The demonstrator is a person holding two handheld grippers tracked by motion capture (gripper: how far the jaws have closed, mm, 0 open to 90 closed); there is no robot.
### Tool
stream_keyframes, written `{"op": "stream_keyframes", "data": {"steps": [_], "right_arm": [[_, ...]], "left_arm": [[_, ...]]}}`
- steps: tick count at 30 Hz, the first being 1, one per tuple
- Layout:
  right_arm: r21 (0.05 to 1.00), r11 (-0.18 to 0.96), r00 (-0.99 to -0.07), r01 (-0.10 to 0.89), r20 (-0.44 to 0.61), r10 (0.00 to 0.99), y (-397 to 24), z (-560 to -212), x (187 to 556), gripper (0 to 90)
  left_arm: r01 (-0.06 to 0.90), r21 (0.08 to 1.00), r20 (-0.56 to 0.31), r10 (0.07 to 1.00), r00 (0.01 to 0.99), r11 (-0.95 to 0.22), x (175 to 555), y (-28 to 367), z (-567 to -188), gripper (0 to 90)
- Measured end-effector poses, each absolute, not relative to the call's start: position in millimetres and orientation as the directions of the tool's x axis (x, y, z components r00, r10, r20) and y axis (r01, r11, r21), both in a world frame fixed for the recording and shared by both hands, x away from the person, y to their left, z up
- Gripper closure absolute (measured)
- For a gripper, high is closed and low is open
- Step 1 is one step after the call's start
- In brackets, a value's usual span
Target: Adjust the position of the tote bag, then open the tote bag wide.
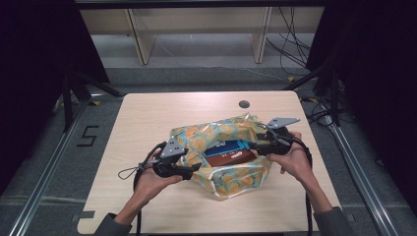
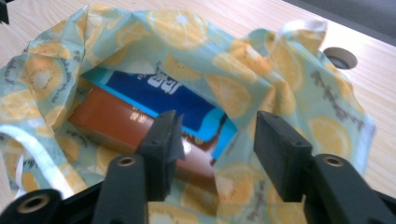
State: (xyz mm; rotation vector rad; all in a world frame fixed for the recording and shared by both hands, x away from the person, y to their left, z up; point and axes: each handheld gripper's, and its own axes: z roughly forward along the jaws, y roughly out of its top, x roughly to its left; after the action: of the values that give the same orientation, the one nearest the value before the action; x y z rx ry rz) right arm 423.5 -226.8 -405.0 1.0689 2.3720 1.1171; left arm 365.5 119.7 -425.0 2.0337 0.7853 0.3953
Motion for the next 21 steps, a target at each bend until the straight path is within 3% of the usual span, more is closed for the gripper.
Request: {"op": "stream_keyframes", "data": {"steps": [8,21], "right_arm": [[0.775,0.383,-0.646,0.502,0.041,0.762,-246.7,-409.8,408.6,42.4],[0.770,0.342,-0.612,0.538,0.077,0.787,-264.1,-422.2,383.0,39.1]], "left_arm": [[0.397,0.841,-0.048,0.680,0.732,-0.368,340.2,136.0,-433.8,24.1],[0.413,0.834,-0.047,0.699,0.714,-0.367,322.8,151.6,-453.1,22.7]]}}
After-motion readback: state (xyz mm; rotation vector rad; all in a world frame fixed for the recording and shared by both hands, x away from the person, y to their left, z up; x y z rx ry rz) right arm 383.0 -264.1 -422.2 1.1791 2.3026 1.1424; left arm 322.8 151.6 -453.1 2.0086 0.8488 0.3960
